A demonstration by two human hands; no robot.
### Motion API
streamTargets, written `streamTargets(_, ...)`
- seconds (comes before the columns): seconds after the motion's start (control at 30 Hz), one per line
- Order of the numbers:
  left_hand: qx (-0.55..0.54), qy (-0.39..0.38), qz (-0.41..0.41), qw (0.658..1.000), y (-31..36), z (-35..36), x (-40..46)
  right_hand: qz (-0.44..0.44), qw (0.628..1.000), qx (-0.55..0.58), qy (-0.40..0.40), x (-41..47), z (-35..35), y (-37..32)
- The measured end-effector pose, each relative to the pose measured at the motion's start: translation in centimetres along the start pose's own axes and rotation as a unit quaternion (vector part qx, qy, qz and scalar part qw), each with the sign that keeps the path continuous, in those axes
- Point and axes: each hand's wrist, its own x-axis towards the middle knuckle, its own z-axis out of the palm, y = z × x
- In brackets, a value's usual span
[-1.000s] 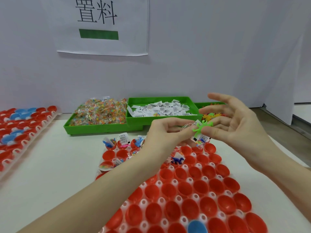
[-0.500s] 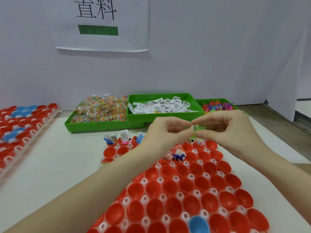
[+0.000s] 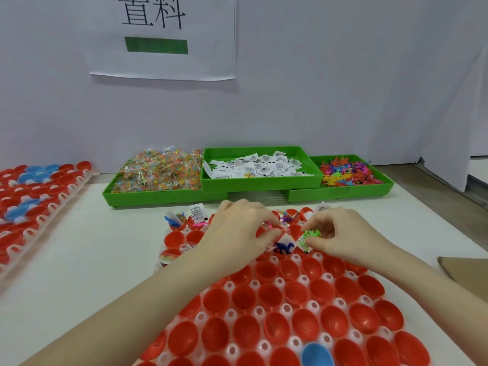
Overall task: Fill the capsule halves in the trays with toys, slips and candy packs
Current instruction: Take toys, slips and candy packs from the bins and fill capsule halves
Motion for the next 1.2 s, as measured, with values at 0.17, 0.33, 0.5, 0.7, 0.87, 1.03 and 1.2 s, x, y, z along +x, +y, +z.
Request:
streamTargets(0.17, 0.017, 0.009, 0.041, 0.999, 0.4, 0.5, -0.3, -0.053, 0.997, -0.056, -0.031, 0.4, 0.3, -1.0)
streamTargets(0.33, -0.086, 0.154, 0.002, 0.984, -1.6, -1.9, -0.3, -0.007, 0.999, -0.037, -0.013, 0.2, -0.2, -0.7)
streamTargets(0.5, -0.166, 0.282, -0.133, 0.935, -7.1, -5.1, 0.1, 0.014, 0.998, -0.035, -0.056, 0.3, -1.9, -0.8)
streamTargets(0.7, -0.017, 0.190, -0.286, 0.939, -16.1, -6.9, 0.8, 0.095, 0.967, 0.150, 0.180, 6.9, -5.7, 3.4)
streamTargets(0.87, 0.144, -0.041, -0.326, 0.933, -19.4, -5.4, 0.8, 0.153, 0.986, -0.059, 0.039, 12.2, -3.2, 7.2)
streamTargets(1.03, 0.095, 0.068, -0.320, 0.940, -19.8, -4.1, 1.3, 0.207, 0.976, -0.056, 0.046, 14.4, -1.9, 8.3)
streamTargets(1.2, 0.001, 0.147, -0.301, 0.942, -20.5, -4.0, 1.6, 0.196, 0.968, -0.059, 0.146, 14.7, -1.9, 8.5)
